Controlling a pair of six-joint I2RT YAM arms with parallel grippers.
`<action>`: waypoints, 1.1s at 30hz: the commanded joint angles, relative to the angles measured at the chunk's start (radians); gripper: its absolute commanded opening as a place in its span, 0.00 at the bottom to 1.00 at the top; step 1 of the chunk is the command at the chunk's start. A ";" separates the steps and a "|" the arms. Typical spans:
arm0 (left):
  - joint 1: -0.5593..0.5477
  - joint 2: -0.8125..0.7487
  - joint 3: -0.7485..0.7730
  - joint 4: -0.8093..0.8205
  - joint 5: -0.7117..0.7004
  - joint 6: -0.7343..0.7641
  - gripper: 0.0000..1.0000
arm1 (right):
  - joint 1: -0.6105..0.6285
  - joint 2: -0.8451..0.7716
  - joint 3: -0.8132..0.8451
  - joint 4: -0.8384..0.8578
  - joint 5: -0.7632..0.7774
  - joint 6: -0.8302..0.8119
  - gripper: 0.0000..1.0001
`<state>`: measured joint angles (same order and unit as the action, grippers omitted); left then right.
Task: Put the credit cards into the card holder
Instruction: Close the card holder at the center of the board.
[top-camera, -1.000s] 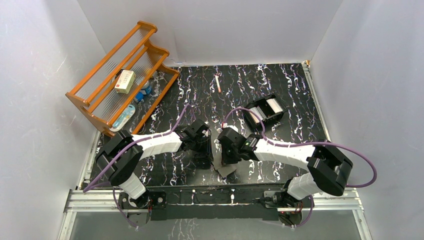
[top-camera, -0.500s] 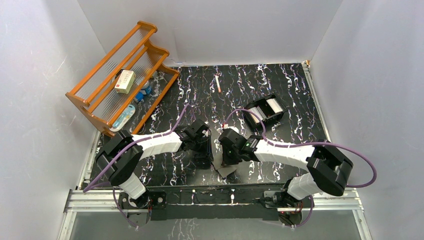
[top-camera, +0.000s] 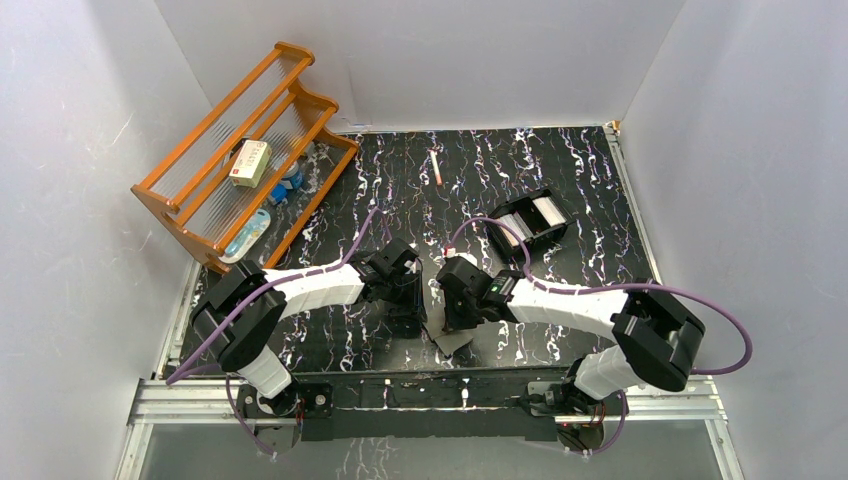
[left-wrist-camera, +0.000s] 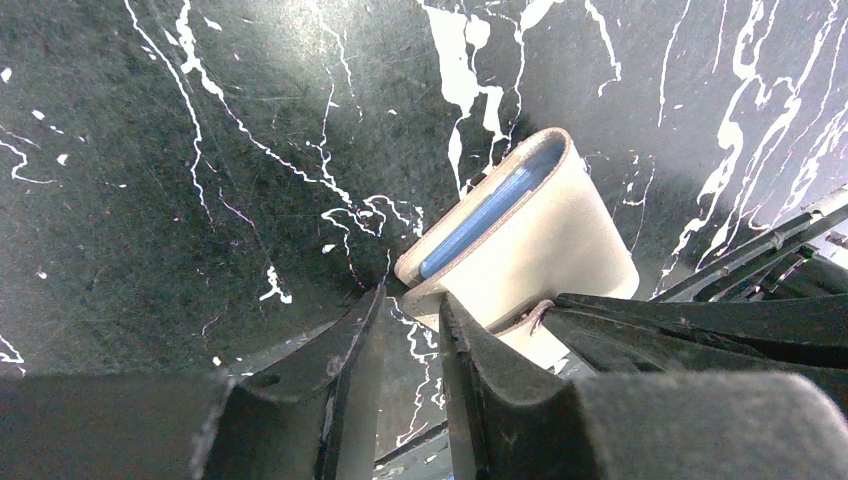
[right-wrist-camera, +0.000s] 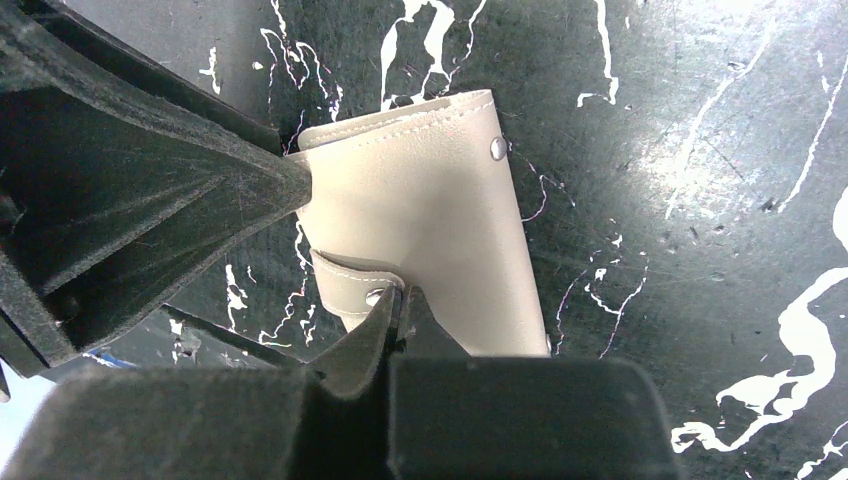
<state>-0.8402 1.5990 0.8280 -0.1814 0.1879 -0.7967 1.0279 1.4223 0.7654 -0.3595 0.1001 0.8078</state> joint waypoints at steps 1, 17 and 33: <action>-0.008 -0.008 0.015 -0.053 -0.027 0.005 0.25 | 0.001 0.026 0.033 0.007 0.012 -0.010 0.00; -0.007 -0.010 0.013 -0.052 -0.025 0.003 0.24 | 0.001 0.007 0.053 -0.014 0.028 -0.014 0.00; -0.010 -0.007 0.018 -0.052 -0.025 0.005 0.25 | 0.001 -0.004 0.057 -0.012 0.030 -0.010 0.00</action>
<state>-0.8410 1.5990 0.8314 -0.1875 0.1810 -0.7967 1.0279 1.4273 0.7929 -0.3855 0.1059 0.8043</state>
